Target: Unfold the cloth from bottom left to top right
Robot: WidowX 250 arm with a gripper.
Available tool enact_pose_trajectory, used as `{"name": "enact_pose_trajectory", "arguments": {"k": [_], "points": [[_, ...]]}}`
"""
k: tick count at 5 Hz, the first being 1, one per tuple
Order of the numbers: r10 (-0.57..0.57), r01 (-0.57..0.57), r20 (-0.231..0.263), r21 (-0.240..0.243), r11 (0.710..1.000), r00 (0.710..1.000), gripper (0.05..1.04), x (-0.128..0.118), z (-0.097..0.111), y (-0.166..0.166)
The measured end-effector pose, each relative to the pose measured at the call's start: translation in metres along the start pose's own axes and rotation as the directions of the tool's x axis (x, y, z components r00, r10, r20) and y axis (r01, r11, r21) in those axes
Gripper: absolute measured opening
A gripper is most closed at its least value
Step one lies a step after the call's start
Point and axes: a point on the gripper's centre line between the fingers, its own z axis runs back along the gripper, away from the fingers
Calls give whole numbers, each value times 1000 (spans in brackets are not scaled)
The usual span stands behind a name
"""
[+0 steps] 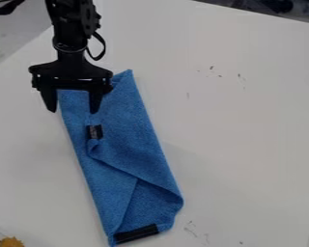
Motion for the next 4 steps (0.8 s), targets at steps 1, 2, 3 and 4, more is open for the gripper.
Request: {"name": "enact_pose_trajectory", "arguments": {"k": [1,2,3,4], "points": [[-2,2,-22,5,1000,1000,1001,-4,-6,-1],[-6,6,5,-26,1000,1000,1001,-13,-11,-20],[33,-31,18,-72,997,999,1001,-13,-12,-30],[43,-43,-2,-79,996,999,1001,-19,-23,-35]]}}
